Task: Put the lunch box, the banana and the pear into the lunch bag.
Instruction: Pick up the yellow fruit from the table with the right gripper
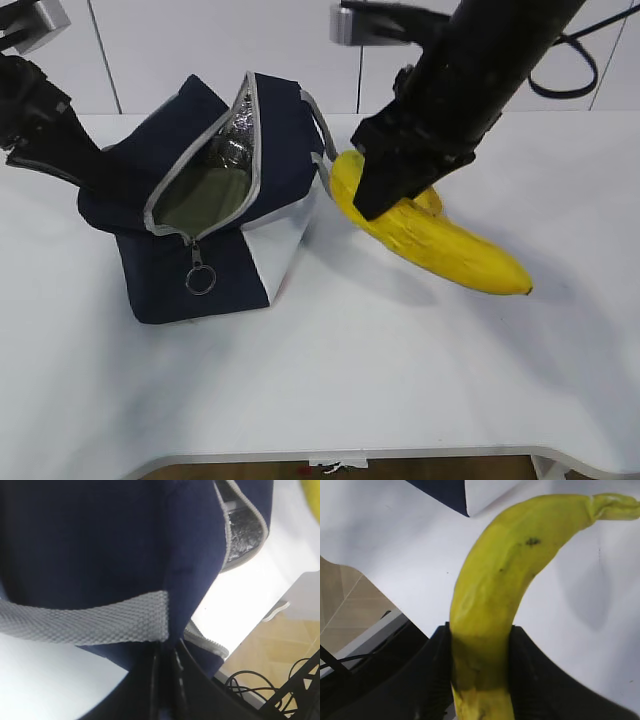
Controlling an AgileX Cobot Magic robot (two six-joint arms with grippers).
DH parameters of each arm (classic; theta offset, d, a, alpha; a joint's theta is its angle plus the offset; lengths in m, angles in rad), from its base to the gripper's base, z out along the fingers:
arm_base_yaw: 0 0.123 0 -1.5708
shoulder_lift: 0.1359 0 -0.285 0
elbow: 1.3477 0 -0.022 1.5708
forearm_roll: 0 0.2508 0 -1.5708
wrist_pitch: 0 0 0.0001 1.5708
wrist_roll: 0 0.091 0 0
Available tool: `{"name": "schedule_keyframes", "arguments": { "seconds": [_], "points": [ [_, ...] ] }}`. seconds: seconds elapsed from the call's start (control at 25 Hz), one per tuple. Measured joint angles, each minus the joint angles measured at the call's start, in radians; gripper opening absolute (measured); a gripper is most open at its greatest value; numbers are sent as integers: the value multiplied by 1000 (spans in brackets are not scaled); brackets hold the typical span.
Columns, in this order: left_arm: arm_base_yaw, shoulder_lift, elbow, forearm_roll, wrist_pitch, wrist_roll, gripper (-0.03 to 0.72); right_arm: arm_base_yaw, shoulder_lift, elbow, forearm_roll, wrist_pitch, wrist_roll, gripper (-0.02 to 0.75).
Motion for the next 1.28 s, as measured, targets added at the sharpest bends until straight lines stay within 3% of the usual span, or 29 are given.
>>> {"name": "schedule_keyframes", "arguments": {
  "seconds": [0.16, 0.32, 0.56, 0.92, 1.08, 1.28],
  "points": [
    [0, 0, 0, -33, 0, 0, -6, 0, -35, -49, 77, 8, 2, 251],
    [0, 0, 0, -68, 0, 0, -6, 0, -35, -70, 222, -148, 4, 251],
    [0, 0, 0, -124, 0, 0, -6, 0, 22, -70, 510, -424, 4, 251],
    [0, 0, 0, -169, 0, 0, -6, 0, 199, -70, 932, -637, -122, 251],
    [0, 0, 0, -172, -2, 0, -6, 0, 268, -70, 1040, -686, -241, 251],
    [0, 0, 0, -178, -4, 0, -6, 0, 331, -70, 1066, -693, -390, 251]
  ]
}}
